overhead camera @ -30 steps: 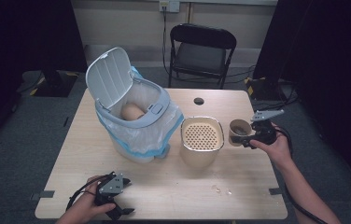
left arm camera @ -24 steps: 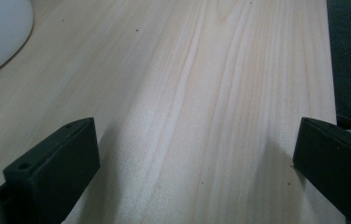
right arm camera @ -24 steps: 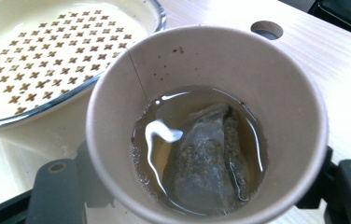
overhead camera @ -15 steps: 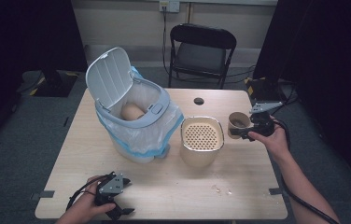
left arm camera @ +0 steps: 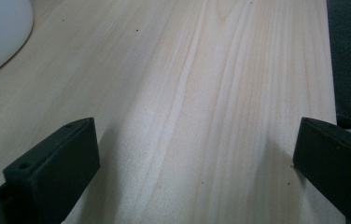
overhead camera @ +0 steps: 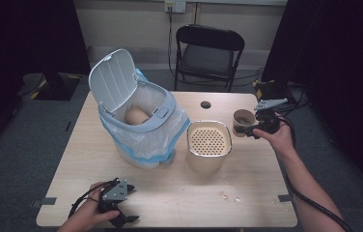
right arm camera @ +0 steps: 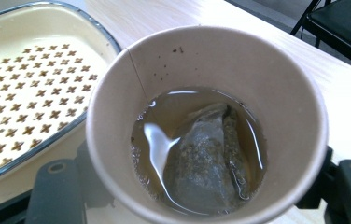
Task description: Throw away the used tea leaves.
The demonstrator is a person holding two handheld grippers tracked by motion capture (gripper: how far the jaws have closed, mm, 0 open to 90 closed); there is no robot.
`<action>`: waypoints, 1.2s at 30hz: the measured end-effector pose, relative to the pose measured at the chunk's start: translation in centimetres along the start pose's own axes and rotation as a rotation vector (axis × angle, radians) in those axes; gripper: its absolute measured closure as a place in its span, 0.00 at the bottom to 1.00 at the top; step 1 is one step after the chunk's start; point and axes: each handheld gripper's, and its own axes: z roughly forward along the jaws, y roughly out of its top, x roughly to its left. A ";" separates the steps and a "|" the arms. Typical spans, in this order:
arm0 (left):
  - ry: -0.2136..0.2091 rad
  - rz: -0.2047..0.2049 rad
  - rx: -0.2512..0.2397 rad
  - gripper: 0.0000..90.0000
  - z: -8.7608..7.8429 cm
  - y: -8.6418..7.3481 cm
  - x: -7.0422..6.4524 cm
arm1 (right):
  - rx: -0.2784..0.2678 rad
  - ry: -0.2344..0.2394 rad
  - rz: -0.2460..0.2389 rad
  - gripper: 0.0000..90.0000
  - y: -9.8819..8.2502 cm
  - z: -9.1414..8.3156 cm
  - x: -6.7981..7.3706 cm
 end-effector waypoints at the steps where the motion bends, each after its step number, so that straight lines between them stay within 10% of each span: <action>1: 0.000 0.000 -0.001 0.00 0.0 0.0 0.0 | -0.004 0.001 0.001 0.31 0.1 0.1 -0.1; 36: 0.002 0.003 -0.004 0.00 0.0 0.0 0.0 | -0.072 -0.048 -0.064 0.31 4.0 2.2 -2.1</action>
